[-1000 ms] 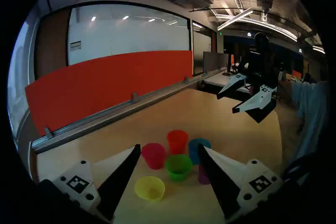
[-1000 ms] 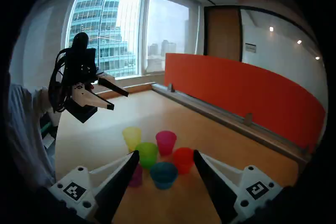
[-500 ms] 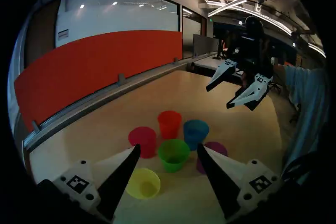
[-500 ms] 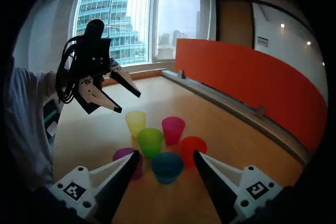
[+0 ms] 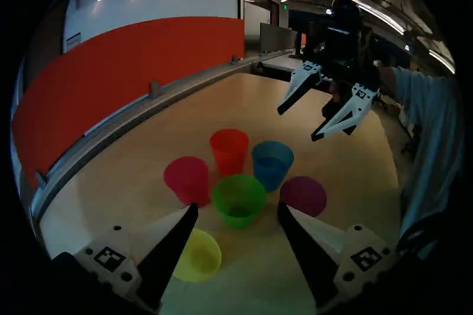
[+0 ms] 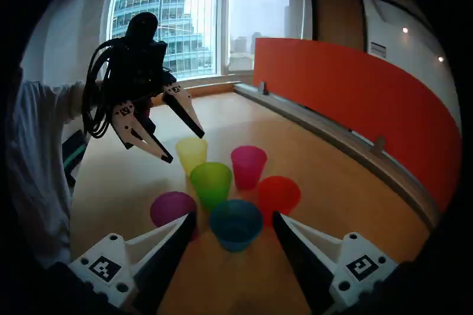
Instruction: Pour water
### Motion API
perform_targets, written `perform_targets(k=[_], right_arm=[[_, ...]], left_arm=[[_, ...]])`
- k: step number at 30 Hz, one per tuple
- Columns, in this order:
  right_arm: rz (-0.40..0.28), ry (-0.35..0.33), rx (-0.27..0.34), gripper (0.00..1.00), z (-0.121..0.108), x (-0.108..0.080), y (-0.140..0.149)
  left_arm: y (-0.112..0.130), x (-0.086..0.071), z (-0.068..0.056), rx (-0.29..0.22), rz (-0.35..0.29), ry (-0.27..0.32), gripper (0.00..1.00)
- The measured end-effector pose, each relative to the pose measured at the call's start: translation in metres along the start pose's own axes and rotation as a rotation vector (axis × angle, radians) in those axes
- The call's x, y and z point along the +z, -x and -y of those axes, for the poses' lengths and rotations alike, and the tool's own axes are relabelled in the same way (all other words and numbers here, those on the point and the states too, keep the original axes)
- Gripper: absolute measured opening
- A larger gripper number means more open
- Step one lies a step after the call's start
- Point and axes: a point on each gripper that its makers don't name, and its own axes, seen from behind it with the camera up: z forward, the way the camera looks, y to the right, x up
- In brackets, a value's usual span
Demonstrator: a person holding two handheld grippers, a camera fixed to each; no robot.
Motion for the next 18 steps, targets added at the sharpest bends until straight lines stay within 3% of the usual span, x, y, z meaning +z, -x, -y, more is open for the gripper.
perform_targets(k=[18], right_arm=[[0.086, -0.019, -0.001, 1.0, -0.002, 0.022, 0.034]], left_arm=[[0.021, 0.038, 0.002, 0.034, 0.111, 0.015, 1.0]])
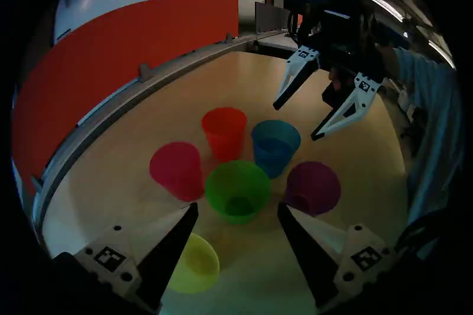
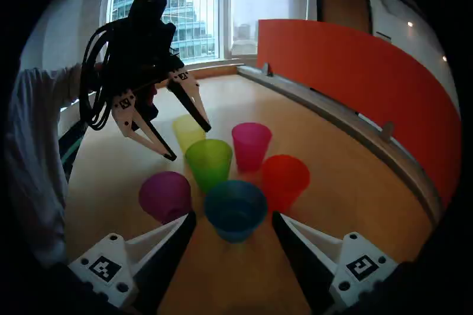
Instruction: Pour water
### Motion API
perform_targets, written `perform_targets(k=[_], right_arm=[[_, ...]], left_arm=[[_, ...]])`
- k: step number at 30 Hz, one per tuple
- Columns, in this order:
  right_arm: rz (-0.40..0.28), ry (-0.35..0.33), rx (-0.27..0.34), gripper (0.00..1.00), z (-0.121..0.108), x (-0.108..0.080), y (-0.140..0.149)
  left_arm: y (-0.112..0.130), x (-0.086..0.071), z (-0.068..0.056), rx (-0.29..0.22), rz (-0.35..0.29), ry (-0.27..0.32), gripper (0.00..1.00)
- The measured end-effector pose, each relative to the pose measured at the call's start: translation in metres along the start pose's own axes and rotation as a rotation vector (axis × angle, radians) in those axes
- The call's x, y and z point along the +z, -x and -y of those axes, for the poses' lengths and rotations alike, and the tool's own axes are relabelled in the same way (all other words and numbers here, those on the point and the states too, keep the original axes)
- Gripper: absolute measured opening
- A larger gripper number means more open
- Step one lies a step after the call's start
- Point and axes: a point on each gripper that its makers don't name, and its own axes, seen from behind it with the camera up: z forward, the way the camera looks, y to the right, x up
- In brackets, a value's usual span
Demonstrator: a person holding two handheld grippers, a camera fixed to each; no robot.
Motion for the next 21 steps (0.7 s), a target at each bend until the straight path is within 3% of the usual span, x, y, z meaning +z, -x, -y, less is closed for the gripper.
perform_targets(k=[21], right_arm=[[0.06, 0.028, -0.015, 1.0, -0.003, 0.027, 0.015]], left_arm=[[-0.001, 0.026, -0.004, 0.005, 0.037, -0.003, 1.0]])
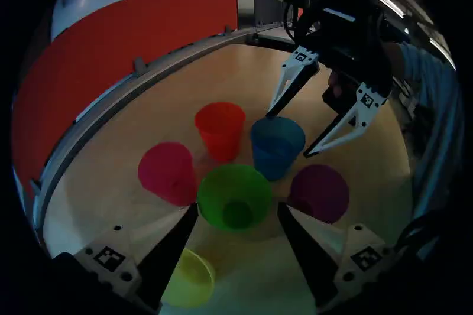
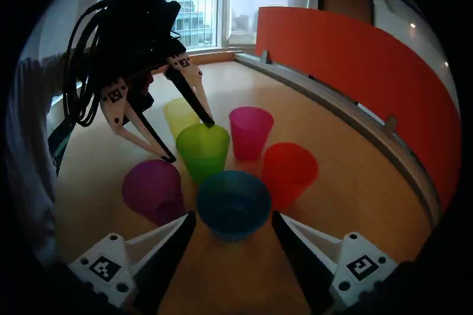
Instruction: Pour water
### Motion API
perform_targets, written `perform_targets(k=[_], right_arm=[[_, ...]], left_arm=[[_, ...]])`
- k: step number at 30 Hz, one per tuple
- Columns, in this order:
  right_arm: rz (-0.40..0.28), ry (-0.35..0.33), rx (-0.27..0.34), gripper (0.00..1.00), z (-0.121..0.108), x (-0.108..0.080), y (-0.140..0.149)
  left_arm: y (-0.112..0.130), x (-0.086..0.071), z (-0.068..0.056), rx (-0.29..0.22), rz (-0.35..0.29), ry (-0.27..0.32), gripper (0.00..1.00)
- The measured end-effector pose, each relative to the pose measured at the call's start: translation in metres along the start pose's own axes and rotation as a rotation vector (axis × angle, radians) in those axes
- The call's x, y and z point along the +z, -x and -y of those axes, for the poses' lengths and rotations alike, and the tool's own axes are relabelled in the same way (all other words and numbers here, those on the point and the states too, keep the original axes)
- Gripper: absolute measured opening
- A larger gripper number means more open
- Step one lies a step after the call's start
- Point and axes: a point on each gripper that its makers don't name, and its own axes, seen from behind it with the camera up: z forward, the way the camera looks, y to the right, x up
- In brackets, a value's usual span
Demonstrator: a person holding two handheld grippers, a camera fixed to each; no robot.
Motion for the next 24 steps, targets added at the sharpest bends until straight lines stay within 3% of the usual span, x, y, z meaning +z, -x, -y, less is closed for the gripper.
perform_targets(k=[24], right_arm=[[0.003, -0.005, 0.013, 0.99, -0.001, 0.016, -0.003]], left_arm=[[-0.002, 0.016, 0.004, -0.011, 0.006, -0.009, 1.0]])
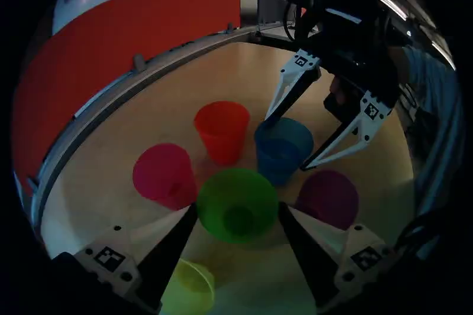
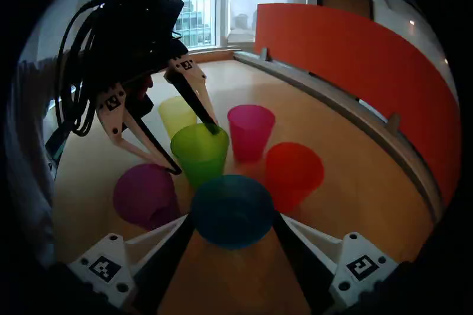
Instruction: Pour water
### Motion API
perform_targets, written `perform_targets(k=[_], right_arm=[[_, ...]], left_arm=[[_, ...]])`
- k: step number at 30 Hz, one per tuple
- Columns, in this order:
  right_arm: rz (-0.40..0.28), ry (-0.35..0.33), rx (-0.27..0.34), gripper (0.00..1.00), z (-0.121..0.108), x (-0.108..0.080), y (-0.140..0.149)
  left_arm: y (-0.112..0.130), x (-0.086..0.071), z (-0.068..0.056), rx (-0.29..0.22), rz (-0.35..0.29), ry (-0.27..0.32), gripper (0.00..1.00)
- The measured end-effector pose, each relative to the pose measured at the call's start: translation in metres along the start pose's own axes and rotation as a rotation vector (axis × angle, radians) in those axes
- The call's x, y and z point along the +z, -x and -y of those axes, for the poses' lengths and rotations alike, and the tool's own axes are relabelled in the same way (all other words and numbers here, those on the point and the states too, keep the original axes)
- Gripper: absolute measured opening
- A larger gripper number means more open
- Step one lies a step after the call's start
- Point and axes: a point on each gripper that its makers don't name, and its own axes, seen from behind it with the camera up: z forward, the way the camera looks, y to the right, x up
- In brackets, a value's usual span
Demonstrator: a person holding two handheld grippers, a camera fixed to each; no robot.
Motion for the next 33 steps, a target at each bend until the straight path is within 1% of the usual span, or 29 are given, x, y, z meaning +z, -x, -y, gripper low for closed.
perform_targets(k=[4, 6, 10, 19, 21, 23, 28, 33], right_arm=[[-0.002, 0.0, -0.002, 1.0, 0.001, 0.0, -0.001], [-0.003, 0.0, -0.002, 1.0, 0.001, 0.0, -0.002], [-0.007, 0.001, 0.0, 1.0, 0.001, 0.0, -0.003], [-0.014, 0.004, 0.01, 0.99, 0.001, 0.002, -0.001], [-0.019, 0.004, 0.015, 0.92, 0.001, 0.003, -0.001], [-0.025, 0.0, 0.022, 0.92, 0.002, 0.003, -0.001], [-0.04, 0.012, 0.026, 0.91, 0.001, 0.001, 0.0], [-0.062, 0.037, 0.036, 0.91, -0.002, -0.002, 0.0]], left_arm=[[0.002, 0.001, 0.003, 0.007, 0.001, -0.015, 0.98], [0.002, 0.002, 0.003, 0.005, 0.001, -0.018, 0.93], [0.002, 0.003, 0.001, -0.004, -0.005, -0.014, 0.87], [0.002, 0.002, 0.0, -0.005, -0.013, -0.01, 0.86], [0.002, 0.001, 0.0, -0.007, -0.017, -0.011, 0.86], [0.001, 0.0, 0.0, -0.009, -0.023, -0.013, 0.86], [-0.002, -0.006, 0.0, -0.017, -0.041, -0.016, 0.86], [-0.005, -0.016, 0.0, -0.025, -0.065, -0.026, 0.86]])
